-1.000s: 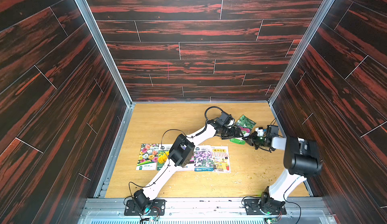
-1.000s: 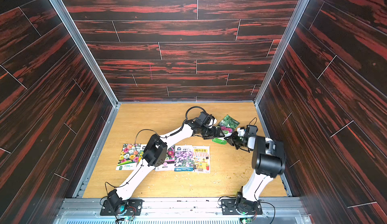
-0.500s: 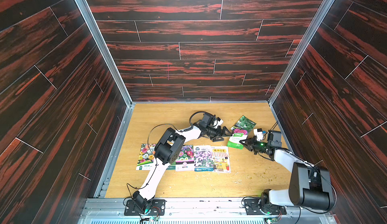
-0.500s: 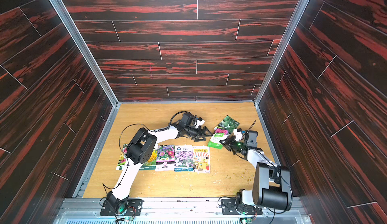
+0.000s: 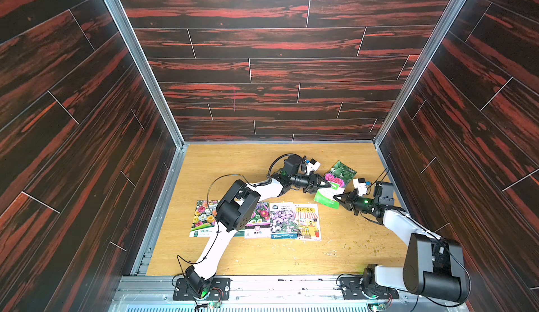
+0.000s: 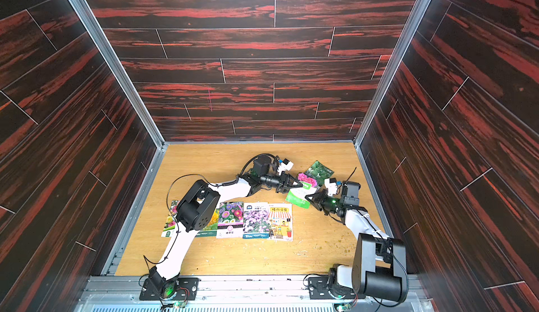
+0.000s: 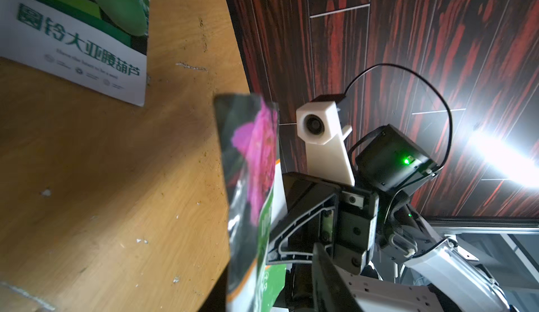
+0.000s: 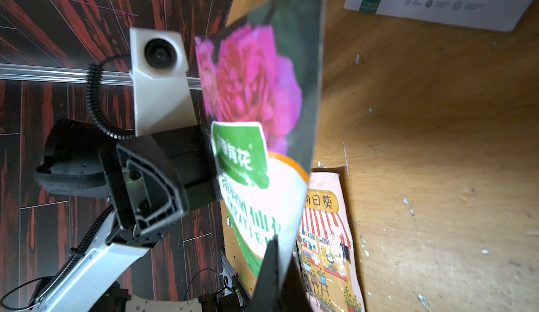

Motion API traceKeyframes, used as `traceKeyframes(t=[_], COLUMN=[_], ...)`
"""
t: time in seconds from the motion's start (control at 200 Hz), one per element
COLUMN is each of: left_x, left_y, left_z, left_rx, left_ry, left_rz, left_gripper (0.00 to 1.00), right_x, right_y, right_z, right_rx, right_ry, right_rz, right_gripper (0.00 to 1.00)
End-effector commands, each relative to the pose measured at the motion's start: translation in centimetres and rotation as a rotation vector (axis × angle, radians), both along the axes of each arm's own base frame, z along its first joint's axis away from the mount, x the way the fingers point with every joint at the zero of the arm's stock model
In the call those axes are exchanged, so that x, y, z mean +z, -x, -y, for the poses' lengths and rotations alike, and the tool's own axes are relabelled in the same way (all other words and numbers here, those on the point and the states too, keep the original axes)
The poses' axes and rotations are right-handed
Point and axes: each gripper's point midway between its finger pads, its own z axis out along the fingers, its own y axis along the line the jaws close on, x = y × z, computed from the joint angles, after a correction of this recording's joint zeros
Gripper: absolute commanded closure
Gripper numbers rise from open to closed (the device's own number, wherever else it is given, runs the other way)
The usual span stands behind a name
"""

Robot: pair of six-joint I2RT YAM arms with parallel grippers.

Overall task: Arrange the seed packets in a row
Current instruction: Place the seed packet at the center of the board.

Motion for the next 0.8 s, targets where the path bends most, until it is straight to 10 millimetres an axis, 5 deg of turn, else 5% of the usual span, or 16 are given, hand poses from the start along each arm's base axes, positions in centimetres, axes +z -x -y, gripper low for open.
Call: traceKeyframes(t=[0.0,0.14,0.366,0.451,0.516,0.601,0.797], left_x=[4.5,4.3,3.8,3.8,3.8,3.0,-0.5], left_y=[-0.6,-0.6,-0.3,-0.1,0.0,-0.1,0.8], left_z=[-0.7,-1.1,-1.3,-1.2,-1.1,-1.3,-3.1], left_rx=[0.014,0.022,0.026,0.03,0.049,0.128,0.399], left_ry=[0.054,0.032,0.01,0.009,0.003,-0.052,-0.267], left_rz=[0.079,0.082,0.072,0.071,0.072,0.057,-0.004], left_gripper=[0.58,0.6,1.0,1.0,1.0,1.0,1.0], right_x=[0.6,0.9,1.1,1.3,1.0,-0.6,-2.5], right_y=[0.1,0.0,-0.1,-0.2,-0.3,-0.4,0.6], right_z=[0.0,0.0,0.0,0.0,0.3,2.4,9.4], right_rx=[0.01,0.011,0.014,0.015,-0.002,-0.096,-0.354], right_ry=[0.018,0.022,0.018,0.016,0.041,0.179,0.453], right_rz=[0.016,0.023,0.031,0.036,0.015,-0.065,-0.193], right_gripper=[1.0,1.0,1.0,1.0,0.61,0.3,0.23])
